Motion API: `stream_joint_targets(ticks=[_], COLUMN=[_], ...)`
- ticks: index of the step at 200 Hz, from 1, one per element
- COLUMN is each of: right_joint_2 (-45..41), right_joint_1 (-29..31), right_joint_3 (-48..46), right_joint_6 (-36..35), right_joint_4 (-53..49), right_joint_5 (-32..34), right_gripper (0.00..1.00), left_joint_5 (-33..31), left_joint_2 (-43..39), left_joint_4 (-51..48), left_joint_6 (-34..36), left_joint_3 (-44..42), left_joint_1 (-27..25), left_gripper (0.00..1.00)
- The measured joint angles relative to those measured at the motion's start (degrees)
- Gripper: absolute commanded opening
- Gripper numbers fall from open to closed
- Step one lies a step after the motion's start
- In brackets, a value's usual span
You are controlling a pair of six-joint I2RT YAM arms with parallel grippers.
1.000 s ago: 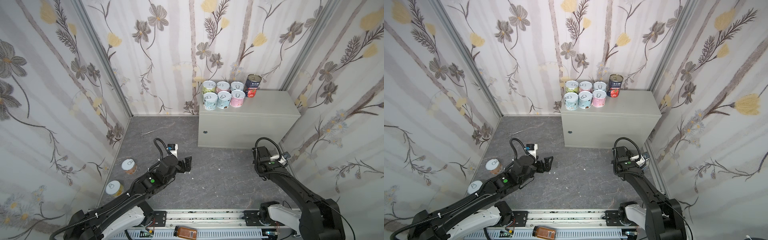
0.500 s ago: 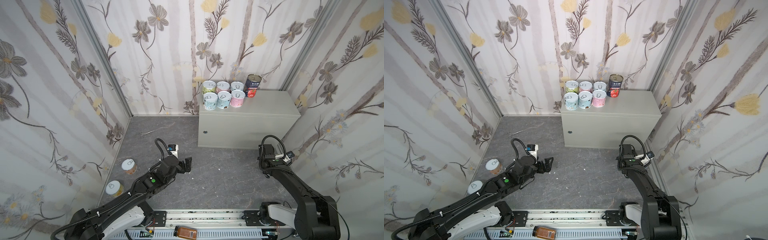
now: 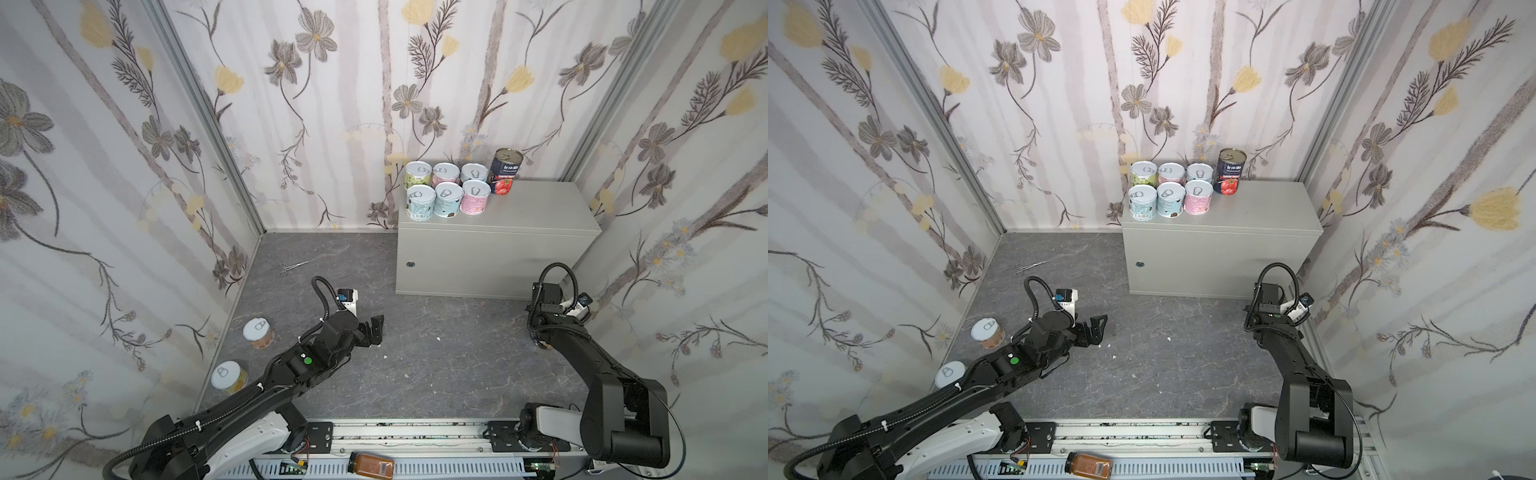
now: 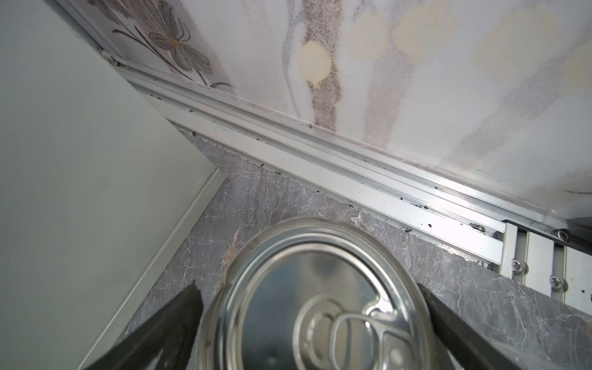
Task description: Place and organize the canned foods onto the counter
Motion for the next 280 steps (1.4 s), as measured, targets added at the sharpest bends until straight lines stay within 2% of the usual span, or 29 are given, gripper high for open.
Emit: stream_joint_targets(ticks=[65,123,140,175,226,280], right_joint_2=[1.1,1.1,1.1,0.2,-0.9,-5.2], right_joint_1=[-1.2,-2.0,-2.0,-1.8,0.1,5.1], right_joint_3=[0.4,0.3,0.2,-0.6,-1.1,-2.3], right_joint_6=[-5.8,-8.2,-8.6,-9.5,-10.4,-12.8], right_joint_4=[1.7,2.2,2.4,3.0,2.8,1.3], right_joint_5=[-2.8,-4.3,-4.4,-4.7,-4.7,-5.4], right_gripper=[0.95,0.83,0.76,0.70,0.68,0.67], left_joint_5=[0.0,0.0,0.0,0.0,0.0,-0.1], left_joint_2=[0.1,0.4,0.1,-0.2,-0.3,-0.1], left_joint_4=[0.2,0.2,0.2,0.3,0.3,0.5], left_joint_6=[0.1,0.2,0.3,0.3,0.3,0.3], left_joint_3=[0.0,0.2,0.2,0.1,0.1,-0.1], left_joint_1=[0.0,0.0,0.0,0.0,0.0,0.0], left_gripper=[1.00,1.00,1.00,1.00,1.00,1.00])
